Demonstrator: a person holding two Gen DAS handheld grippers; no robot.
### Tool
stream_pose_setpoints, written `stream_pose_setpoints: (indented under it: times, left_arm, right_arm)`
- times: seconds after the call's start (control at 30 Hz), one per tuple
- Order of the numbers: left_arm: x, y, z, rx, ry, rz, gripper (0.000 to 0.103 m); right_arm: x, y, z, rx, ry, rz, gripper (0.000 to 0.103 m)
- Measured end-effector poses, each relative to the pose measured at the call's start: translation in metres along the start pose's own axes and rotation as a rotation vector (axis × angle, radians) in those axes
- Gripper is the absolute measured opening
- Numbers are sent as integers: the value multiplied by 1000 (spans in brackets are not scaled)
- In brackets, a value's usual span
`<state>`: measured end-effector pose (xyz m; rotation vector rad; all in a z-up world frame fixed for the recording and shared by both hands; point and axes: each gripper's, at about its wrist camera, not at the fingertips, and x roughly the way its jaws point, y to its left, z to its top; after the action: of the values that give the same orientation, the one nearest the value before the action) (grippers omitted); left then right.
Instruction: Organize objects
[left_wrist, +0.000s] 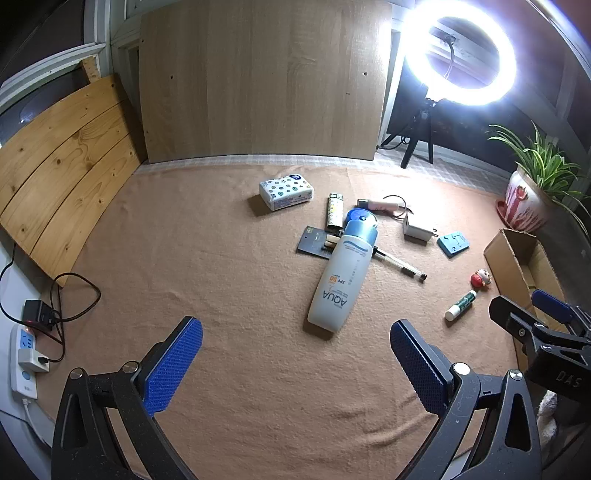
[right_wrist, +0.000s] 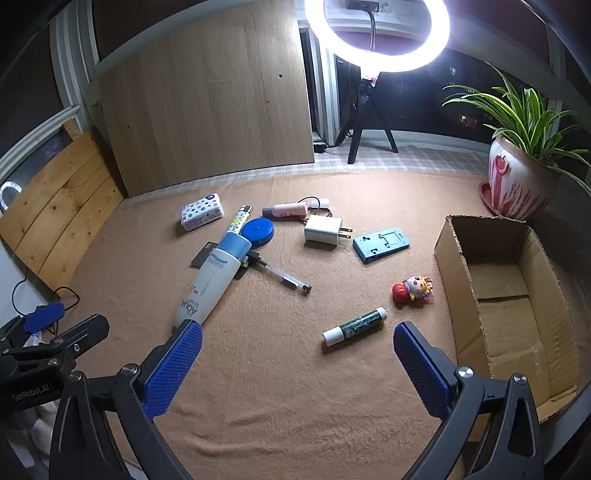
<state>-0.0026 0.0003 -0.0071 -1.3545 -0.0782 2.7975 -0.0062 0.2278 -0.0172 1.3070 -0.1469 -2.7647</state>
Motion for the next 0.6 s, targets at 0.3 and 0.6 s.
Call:
stream_pose_setpoints:
  times: [0.3,0.6]
  left_arm:
    - [0,-1,0,1,2,-2,103]
    - [1,-3,0,1,2,-7,103]
  right_arm:
    - [1,0,-1,-1,3,0,103]
    - [2,0,-1,2,10,5,103]
